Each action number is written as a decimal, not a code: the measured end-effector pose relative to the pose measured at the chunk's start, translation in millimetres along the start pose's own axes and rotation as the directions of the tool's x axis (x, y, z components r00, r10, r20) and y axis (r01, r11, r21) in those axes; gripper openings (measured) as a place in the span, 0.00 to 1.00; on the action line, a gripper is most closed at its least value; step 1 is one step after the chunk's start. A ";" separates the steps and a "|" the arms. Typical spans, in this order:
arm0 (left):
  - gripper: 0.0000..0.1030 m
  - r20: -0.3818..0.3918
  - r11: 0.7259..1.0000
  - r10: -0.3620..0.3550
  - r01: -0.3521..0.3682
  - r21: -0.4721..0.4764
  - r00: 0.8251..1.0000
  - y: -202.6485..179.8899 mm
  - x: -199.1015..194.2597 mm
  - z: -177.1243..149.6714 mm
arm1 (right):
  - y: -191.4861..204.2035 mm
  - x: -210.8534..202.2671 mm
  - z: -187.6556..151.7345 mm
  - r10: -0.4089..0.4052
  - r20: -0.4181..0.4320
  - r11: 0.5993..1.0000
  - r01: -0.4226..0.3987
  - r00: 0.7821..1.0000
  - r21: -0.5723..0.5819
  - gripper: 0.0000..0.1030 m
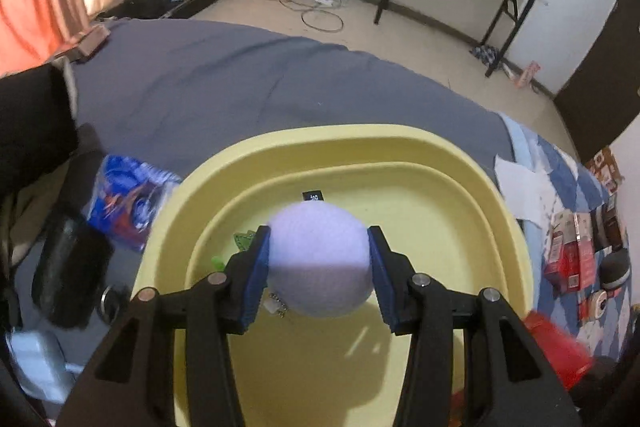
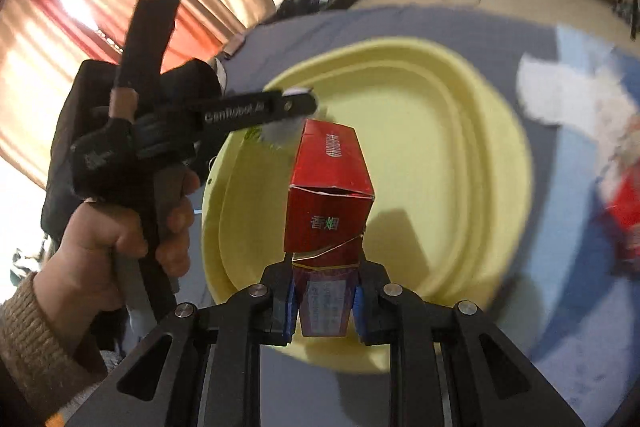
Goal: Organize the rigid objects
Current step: 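Carry the plush ball and red box over the yellow tray with both grippers, then open both grippers to drop the plush ball and red box into the tray, then grasp the red-silver Hongqiqu pack with the left gripper while the right grasps the red-white double-happiness pack, then carry both cigarette packs over the yellow tray, then open both grippers to release the packs into the tray, then grasp another red-silver pack with the left gripper while the right grasps the black foam cylinder, then carry the pack and foam cylinder over the yellow tray, then open both grippers to release the pack and foam cylinder into the tray, then grasp the red lighter with the left gripper while the right grasps the Huang Shan box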
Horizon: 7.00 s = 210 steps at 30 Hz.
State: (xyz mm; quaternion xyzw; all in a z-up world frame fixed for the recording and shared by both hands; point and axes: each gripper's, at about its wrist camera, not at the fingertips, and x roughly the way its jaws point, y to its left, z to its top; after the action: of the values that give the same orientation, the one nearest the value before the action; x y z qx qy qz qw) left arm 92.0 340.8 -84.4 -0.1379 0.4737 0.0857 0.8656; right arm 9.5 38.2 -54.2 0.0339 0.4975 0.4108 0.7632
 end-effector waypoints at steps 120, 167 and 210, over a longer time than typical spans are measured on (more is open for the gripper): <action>1.00 -0.037 0.923 -0.229 0.229 0.310 0.973 -206.5 -80.3 -34.8 | -149.0 -224.4 -114.6 -0.571 0.293 0.818 0.505 0.767 0.274 1.00; 0.56 -0.052 0.999 0.053 -0.053 0.011 0.997 10.6 -10.0 -20.1 | 51.7 48.6 11.9 -0.250 0.040 0.883 0.244 0.967 -0.401 0.69; 1.00 -0.354 0.400 -0.402 0.509 0.762 0.845 -357.3 22.8 -127.6 | -189.7 -172.6 21.6 -0.351 0.261 0.921 0.382 0.899 -0.080 1.00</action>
State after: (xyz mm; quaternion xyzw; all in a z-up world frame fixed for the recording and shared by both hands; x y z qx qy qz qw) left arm 102.3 -38.1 -112.8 0.1617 0.4477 -0.3973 0.7846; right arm 110.2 -193.3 -4.4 -0.0600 0.3705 0.2837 0.8824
